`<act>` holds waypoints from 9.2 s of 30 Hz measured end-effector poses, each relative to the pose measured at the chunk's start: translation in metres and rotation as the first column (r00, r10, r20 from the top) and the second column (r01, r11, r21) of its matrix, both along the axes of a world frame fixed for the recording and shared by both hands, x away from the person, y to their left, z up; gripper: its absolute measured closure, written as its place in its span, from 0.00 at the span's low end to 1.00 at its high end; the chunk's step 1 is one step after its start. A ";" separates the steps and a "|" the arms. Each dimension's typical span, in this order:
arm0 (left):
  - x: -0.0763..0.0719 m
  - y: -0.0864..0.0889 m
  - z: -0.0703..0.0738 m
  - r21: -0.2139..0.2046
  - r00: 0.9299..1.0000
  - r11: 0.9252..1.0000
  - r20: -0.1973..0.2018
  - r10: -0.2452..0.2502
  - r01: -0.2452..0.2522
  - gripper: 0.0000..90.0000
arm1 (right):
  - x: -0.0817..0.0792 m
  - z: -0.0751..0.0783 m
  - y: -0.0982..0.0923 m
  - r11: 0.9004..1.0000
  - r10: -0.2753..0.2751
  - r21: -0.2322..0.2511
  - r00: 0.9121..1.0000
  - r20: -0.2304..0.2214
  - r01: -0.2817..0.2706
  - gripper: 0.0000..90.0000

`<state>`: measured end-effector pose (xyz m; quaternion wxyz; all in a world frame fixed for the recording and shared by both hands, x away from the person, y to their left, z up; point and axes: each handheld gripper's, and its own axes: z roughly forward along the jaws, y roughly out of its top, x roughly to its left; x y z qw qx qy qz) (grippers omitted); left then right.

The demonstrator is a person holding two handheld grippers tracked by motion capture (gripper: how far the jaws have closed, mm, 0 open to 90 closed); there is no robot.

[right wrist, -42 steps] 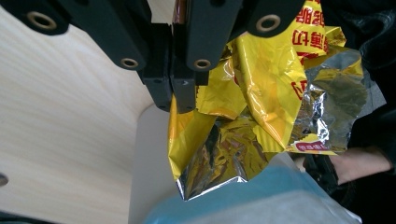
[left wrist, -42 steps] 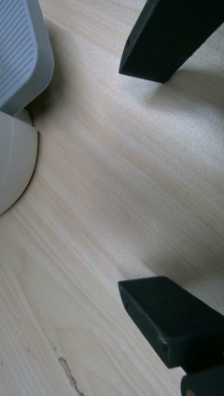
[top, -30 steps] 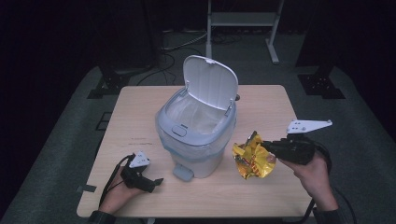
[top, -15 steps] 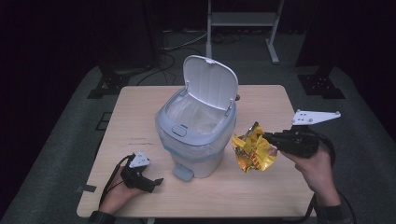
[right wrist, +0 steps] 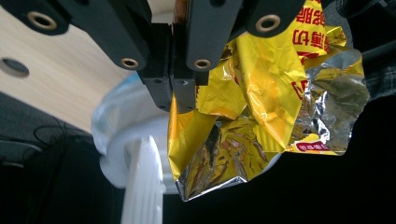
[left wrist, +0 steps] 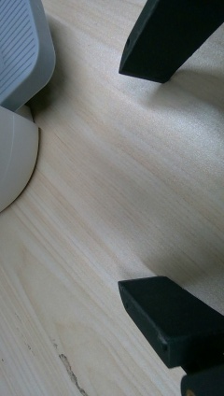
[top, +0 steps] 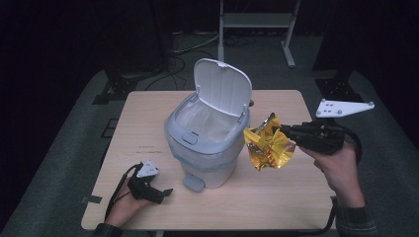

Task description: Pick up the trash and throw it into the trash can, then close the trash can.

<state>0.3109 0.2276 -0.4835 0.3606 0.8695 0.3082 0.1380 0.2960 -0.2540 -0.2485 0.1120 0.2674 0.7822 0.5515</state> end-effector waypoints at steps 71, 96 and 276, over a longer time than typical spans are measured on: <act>0.000 0.000 0.000 0.000 1.000 1.000 0.000 -0.001 0.001 0.00 | 0.061 0.032 0.099 0.997 0.077 0.006 0.991 0.108 -0.078 0.94; -0.001 0.000 0.000 -0.002 1.000 1.000 0.000 0.005 -0.005 0.00 | 0.061 0.024 0.029 0.997 -0.024 0.069 0.996 0.081 0.019 1.00; -0.001 0.000 0.000 -0.002 1.000 1.000 -0.001 -0.005 0.005 0.00 | 0.023 -0.016 0.047 0.999 -0.011 -0.038 0.996 0.087 0.015 0.31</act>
